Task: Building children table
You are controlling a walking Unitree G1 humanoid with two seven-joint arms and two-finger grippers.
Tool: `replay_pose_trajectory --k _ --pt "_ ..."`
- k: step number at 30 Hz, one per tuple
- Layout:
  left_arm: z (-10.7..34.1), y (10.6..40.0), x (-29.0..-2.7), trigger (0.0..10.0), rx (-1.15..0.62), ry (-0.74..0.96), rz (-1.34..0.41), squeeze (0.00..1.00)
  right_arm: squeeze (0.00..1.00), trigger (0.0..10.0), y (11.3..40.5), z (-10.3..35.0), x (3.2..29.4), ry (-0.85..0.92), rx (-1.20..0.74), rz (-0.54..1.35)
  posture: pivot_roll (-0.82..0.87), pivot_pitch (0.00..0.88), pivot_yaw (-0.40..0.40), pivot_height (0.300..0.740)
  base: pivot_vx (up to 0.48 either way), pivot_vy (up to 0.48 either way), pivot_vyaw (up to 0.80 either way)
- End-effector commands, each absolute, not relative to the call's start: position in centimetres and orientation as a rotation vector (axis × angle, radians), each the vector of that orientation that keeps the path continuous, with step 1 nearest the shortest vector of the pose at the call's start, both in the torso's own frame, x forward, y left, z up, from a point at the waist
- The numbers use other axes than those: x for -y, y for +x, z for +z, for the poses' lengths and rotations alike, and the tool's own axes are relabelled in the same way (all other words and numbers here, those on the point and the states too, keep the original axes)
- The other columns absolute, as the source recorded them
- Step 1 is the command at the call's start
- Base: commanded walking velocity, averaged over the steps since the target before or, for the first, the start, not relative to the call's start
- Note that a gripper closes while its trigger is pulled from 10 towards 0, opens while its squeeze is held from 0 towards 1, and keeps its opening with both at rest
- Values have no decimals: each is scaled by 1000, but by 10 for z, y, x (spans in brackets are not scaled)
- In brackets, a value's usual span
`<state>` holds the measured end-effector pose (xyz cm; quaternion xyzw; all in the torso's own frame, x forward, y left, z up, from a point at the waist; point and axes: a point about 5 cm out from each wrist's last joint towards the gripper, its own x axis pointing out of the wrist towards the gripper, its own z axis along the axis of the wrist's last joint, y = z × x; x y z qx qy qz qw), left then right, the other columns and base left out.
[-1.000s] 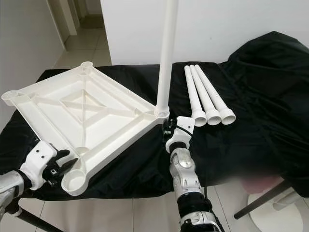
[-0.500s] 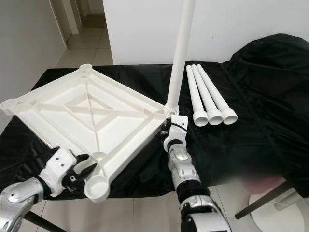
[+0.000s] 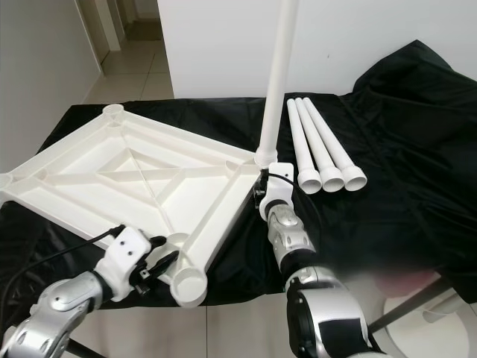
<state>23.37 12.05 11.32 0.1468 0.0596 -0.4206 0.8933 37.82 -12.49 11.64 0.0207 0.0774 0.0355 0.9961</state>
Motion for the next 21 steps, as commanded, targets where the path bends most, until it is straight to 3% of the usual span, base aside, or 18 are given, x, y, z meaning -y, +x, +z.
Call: replay_pose_trajectory --k 1,8,14,21 --pt "115 239 -98 10000 -92 272 -891 0 0 10000 381 125 101 -5 -119 188 37 30 47 740 0 0 0" --pt "122 250 -88 10000 -44 242 -821 0 0 10000 384 131 101 -49 -78 174 37 30 47 740 0 0 0" --pt "141 282 -99 10000 47 237 -569 0 0 10000 371 127 129 -126 76 72 16 38 45 740 0 0 0" --pt "148 290 -101 10000 70 206 -539 0 0 10000 364 127 144 -103 138 -1 3 39 45 740 0 0 0"
